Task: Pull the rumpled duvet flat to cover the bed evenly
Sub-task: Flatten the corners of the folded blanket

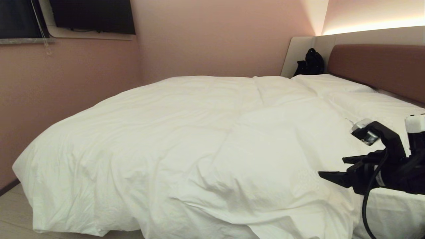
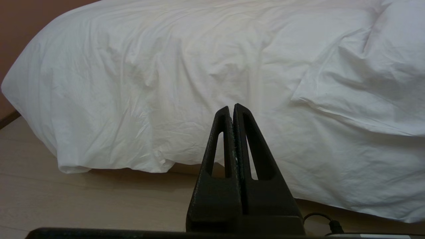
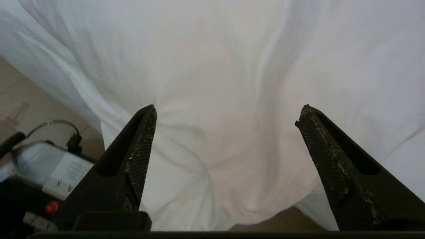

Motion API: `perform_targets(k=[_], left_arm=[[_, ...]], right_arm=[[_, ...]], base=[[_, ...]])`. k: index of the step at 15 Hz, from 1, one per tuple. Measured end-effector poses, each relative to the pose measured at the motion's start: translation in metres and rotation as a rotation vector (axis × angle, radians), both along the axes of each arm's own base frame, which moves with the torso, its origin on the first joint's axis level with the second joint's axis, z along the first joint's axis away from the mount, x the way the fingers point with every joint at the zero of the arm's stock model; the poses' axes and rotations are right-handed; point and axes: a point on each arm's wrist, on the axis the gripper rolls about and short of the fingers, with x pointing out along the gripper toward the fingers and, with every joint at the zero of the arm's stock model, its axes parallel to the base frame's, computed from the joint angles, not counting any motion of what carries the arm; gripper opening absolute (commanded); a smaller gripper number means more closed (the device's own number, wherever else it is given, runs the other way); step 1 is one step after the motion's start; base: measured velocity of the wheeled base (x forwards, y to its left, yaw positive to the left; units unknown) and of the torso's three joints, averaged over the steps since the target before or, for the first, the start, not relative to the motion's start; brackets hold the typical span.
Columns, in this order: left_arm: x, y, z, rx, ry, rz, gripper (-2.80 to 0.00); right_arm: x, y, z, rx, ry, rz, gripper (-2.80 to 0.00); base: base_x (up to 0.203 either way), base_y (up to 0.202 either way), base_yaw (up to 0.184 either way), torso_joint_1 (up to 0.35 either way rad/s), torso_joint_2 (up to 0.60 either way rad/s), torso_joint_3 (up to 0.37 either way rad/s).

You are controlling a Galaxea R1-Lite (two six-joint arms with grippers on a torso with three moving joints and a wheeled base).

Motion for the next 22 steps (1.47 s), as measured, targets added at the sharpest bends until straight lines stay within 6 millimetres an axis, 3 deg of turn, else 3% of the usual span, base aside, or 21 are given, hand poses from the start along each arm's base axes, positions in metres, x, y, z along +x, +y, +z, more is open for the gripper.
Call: perform_targets(k=[1, 6, 11, 17, 20, 22], left_arm=[[0.0, 0.0, 0.0, 0.0, 0.0, 0.0, -2.8], [0.0, 0.0, 0.0, 0.0, 0.0, 0.0, -2.8], [0.0, 0.0, 0.0, 0.0, 0.0, 0.0, -2.8], [0.0, 0.0, 0.0, 0.0, 0.0, 0.0, -2.8], [0.0, 0.0, 0.0, 0.0, 0.0, 0.0, -2.8], [0.0, 0.0, 0.0, 0.0, 0.0, 0.0, -2.8]], right_arm=[[-0.001, 0.001, 0.005, 0.004, -0.021, 0.005, -2.8], [0.015, 0.016, 0.031, 0.05, -0.102, 0.037, -2.8], [0.062, 0.043, 0.034, 0.064, -0.091, 0.08, -2.8], [0.118, 0.094, 0.015, 0.128, -0.021, 0.081, -2.8], [0.123, 0.132, -0.007, 0.162, 0.053, 0.047, -2.8], [0.121, 0.145, -0.014, 0.18, 0.078, -0.015, -2.8]], base=[[0.0, 0.0, 0.0, 0.0, 0.0, 0.0], [0.0, 0.0, 0.0, 0.0, 0.0, 0.0], [0.0, 0.0, 0.0, 0.0, 0.0, 0.0], [0.0, 0.0, 0.0, 0.0, 0.0, 0.0], [0.0, 0.0, 0.0, 0.0, 0.0, 0.0], [0.0, 0.0, 0.0, 0.0, 0.0, 0.0]])
